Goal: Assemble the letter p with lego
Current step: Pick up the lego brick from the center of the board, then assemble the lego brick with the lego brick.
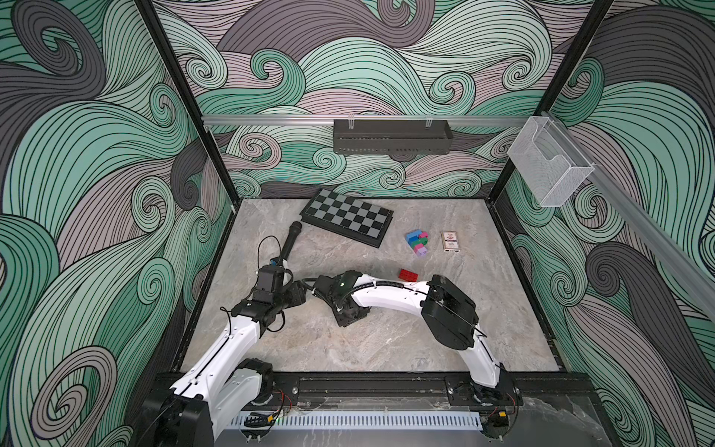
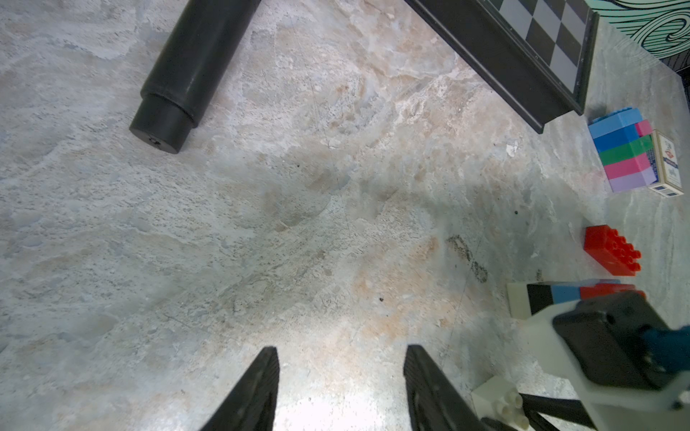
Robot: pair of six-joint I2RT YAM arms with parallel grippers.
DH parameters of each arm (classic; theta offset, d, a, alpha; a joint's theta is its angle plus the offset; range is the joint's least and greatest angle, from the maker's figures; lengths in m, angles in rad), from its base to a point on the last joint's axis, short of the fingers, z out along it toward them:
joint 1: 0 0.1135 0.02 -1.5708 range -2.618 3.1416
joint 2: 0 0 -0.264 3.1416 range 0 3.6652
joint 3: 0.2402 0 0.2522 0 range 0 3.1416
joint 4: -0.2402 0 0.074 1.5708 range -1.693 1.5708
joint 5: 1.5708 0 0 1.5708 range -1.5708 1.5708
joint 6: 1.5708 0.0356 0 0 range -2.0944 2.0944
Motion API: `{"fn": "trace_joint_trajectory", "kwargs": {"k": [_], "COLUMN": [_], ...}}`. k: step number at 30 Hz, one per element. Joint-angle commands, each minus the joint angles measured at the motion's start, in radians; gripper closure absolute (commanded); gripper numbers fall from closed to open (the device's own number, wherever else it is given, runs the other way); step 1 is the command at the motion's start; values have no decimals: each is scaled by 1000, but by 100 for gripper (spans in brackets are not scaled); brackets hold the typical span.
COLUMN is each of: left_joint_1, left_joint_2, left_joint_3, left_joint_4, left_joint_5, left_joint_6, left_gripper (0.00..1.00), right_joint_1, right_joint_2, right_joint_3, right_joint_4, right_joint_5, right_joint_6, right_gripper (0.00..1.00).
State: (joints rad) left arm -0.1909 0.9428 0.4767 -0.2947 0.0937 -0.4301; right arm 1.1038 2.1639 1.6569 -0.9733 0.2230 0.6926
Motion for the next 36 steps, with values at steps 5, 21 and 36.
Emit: {"fn": "trace_joint_trajectory", "kwargs": {"k": [5,21,36], "left_joint_1": [8,-93,-420], "left_joint_2": [0,49,505], "left_joint_3": [46,156,458], "left_joint_4": [-19,88,157], "left_joint_5": [9,187,233], "left_joint_6": [10,56,168], "left_gripper": [45,100,100], "right_joint_1": [-5,-113,-502], "right_joint_2": [0,-480,-559], "right_joint_3": [-3,-206,-289], "right_joint_4": [3,-16,-2], "right_joint_5": [-8,-21,-195], "right_joint_6": [2,-130,-286], "right_gripper": [77,80,81]}}
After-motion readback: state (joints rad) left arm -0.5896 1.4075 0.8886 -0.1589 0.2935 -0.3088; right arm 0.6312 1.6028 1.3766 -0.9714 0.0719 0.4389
